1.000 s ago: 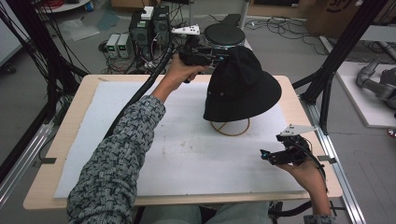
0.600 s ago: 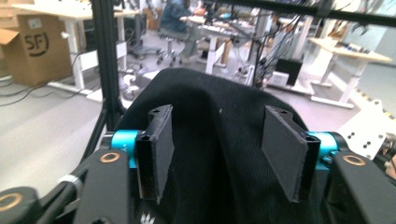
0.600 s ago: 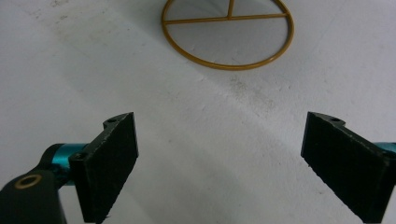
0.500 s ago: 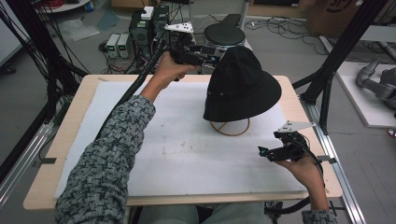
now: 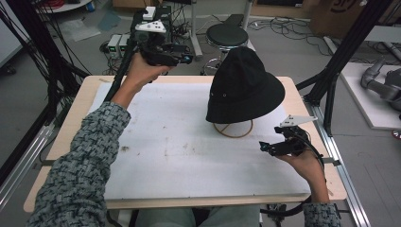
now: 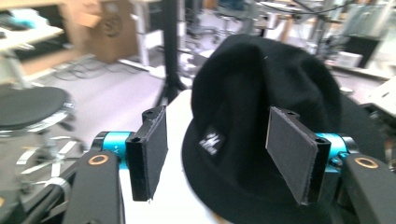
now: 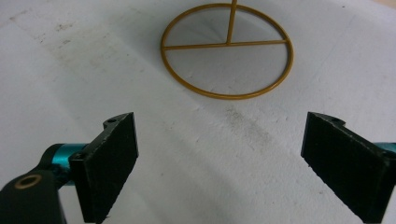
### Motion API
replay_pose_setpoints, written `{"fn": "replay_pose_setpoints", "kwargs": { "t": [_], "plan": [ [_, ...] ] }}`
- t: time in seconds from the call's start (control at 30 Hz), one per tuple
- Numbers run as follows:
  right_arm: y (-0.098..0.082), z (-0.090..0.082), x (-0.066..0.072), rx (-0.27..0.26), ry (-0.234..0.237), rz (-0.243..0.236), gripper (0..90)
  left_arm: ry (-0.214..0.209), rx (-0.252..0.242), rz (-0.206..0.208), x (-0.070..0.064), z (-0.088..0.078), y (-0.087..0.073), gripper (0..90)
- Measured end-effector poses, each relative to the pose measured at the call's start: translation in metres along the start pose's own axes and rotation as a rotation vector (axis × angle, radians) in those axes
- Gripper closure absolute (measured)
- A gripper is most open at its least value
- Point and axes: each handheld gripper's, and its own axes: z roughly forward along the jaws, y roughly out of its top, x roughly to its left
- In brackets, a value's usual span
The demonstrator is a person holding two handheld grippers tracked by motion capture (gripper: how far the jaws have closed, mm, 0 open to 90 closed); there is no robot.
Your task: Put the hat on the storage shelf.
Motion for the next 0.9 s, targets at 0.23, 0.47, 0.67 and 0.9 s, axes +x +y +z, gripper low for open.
{"fn": "replay_pose_setpoints", "kwargs": {
  "t": [0.23,0.47,0.67,0.9],
  "plan": [
    [0.002,0.001,-0.001,-0.004,0.002,-0.001,10.6,0.099,0.002,-0.019,0.001,-0.04,-0.025,34.9],
    [0.001,0.0,-0.004,-0.014,0.002,0.006,10.6,0.181,0.036,-0.026,-0.003,-0.075,-0.053,28.1],
    [0.003,0.0,-0.005,-0.022,0.009,0.011,10.6,0.234,0.04,-0.03,-0.015,-0.1,-0.084,27.8],
    [0.005,0.003,-0.006,-0.018,0.01,0.01,10.6,0.287,0.056,-0.081,-0.019,-0.123,-0.12,27.7]
  ]
}}
